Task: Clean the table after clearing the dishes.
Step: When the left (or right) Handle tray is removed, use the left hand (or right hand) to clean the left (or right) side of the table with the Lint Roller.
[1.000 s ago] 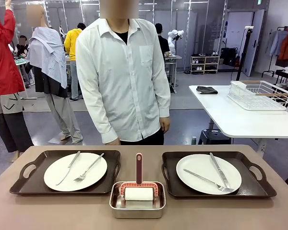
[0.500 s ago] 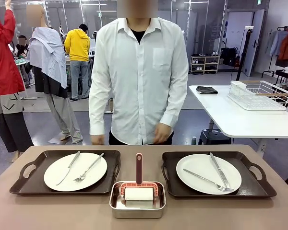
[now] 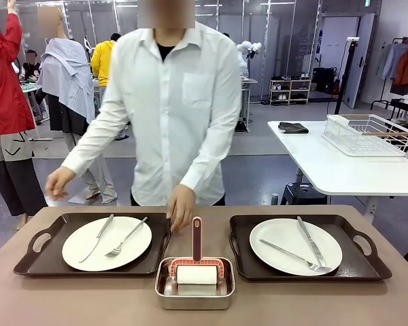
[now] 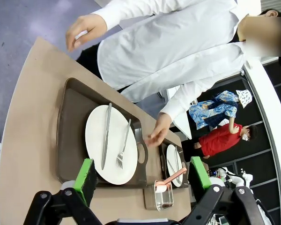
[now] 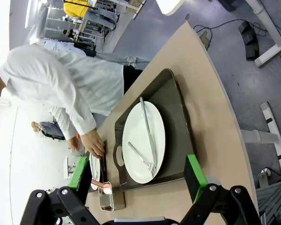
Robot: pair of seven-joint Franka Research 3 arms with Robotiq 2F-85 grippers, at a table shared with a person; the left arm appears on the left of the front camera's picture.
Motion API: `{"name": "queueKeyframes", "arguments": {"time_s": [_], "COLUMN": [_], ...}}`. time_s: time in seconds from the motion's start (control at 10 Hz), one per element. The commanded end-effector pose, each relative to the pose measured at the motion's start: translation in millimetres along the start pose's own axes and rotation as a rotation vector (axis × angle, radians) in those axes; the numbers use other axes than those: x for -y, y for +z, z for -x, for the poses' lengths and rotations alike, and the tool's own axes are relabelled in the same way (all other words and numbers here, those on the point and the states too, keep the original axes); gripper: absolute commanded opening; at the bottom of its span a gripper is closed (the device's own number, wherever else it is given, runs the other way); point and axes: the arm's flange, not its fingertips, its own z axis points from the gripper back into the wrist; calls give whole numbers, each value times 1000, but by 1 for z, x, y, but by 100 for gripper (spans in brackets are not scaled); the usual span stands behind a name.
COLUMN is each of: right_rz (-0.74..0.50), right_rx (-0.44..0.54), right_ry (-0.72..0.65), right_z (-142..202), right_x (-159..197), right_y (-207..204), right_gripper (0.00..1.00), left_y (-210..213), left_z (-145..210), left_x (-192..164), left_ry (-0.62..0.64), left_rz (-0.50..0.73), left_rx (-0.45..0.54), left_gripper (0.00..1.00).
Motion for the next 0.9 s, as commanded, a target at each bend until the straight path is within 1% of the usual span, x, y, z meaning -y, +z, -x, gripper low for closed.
{"name": "queueKeyframes", "arguments": {"time_s": [0.0,0.8], "right_rz": [-15,-15], "right_rx": [7,7], "right_ry": [4,4], "right_z": [1,1], "right_x": [1,1], "right_y": [1,1], "right_gripper": [100,100], "left_y": [2,2], "left_z": [0,0], "left_x": [-3,-3], "left_ry": [-4,-4], "left_rz": [15,15], "left_rx": [2,2], "left_gripper": [100,100]}}
